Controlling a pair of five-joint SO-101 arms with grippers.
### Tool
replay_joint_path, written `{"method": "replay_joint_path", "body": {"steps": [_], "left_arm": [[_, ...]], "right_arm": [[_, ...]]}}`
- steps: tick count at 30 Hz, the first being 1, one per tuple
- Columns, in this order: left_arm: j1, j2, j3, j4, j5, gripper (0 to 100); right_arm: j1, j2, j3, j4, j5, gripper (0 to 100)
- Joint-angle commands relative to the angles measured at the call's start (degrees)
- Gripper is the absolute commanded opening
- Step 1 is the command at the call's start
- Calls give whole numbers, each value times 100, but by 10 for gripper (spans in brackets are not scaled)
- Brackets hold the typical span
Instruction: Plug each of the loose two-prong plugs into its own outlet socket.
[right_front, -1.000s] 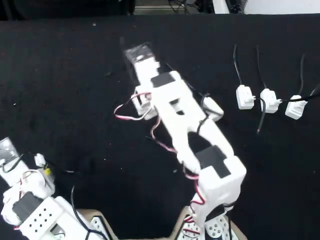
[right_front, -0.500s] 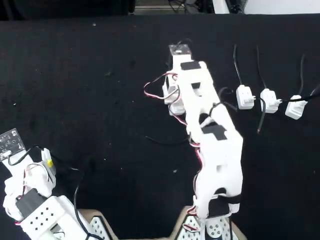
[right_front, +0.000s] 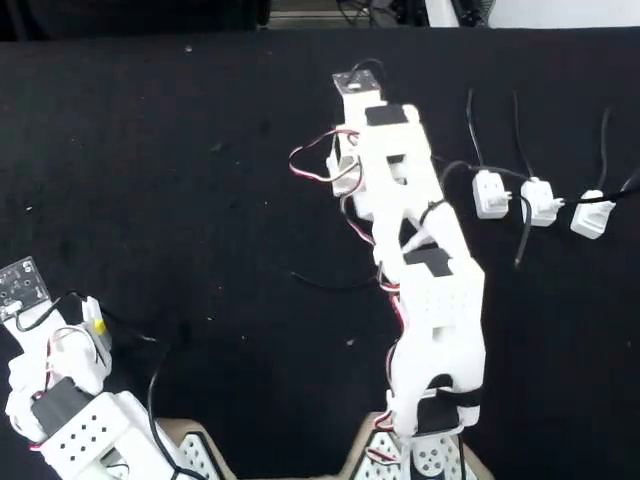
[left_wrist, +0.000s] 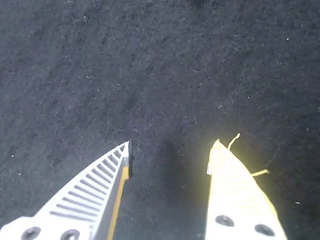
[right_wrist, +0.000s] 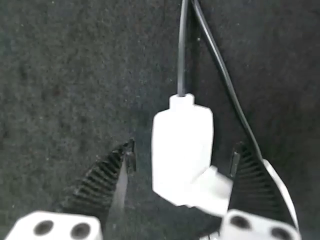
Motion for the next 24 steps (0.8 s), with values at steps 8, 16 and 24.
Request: {"method": "replay_joint_path", "body": {"steps": [8, 16, 24], "left_arm": [[31, -35, -523, -97, 53, 256], [620, -35, -1824, -44, 44, 95], [2246, -35, -1446, 35, 53, 52]], "right_arm": [[-369, -2475, -356, 668, 88, 180], [-352, -4963, 1938, -79, 88, 11], [-352, -7732, 5991, -1908, 105, 11]]}}
